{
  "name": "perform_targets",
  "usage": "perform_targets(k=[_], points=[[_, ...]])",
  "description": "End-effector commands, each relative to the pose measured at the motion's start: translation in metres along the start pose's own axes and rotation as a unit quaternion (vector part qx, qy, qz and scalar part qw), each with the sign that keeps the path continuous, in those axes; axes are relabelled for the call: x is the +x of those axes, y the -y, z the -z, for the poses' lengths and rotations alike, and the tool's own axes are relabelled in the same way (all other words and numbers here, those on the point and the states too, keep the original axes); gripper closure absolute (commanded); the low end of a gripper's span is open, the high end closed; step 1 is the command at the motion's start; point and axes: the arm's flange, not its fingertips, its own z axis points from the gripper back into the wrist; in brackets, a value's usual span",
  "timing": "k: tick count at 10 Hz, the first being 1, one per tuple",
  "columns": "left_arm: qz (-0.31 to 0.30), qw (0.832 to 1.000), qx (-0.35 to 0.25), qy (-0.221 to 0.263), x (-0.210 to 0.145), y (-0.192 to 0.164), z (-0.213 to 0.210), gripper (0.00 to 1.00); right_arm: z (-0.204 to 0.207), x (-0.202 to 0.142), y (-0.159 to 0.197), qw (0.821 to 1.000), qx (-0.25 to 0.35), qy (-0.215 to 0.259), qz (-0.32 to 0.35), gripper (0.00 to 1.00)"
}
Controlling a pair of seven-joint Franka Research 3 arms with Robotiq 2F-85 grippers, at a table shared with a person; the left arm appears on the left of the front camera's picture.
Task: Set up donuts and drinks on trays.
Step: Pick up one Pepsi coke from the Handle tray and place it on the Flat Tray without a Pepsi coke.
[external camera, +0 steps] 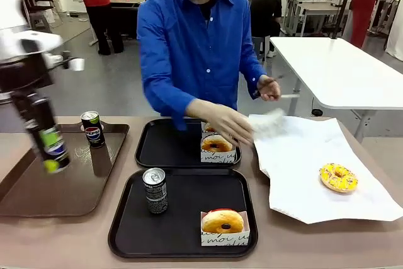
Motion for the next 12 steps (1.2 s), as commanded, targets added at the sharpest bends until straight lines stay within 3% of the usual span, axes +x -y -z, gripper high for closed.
perform_targets(k=[1,8,10,12], points=[[-0.004,1.000,0.001,0.017,-0.001,-0.003,-0.007,0.41,0.001,0.001,0.000,1.000,0.011,0.008,-0.010,0.00],[-0.017,0.999,0.016,0.033,0.007,-0.007,-0.005,0.41,0.001,0.001,0.000,1.000,0.011,0.008,-0.010,0.00],[-0.033,0.997,0.050,0.039,0.034,-0.004,-0.002,0.41,0.001,0.001,0.000,1.000,0.011,0.008,-0.010,0.00],[-0.038,0.996,0.073,0.029,0.086,-0.009,-0.005,0.41,0.001,0.001,0.000,1.000,0.011,0.008,-0.010,0.00]])
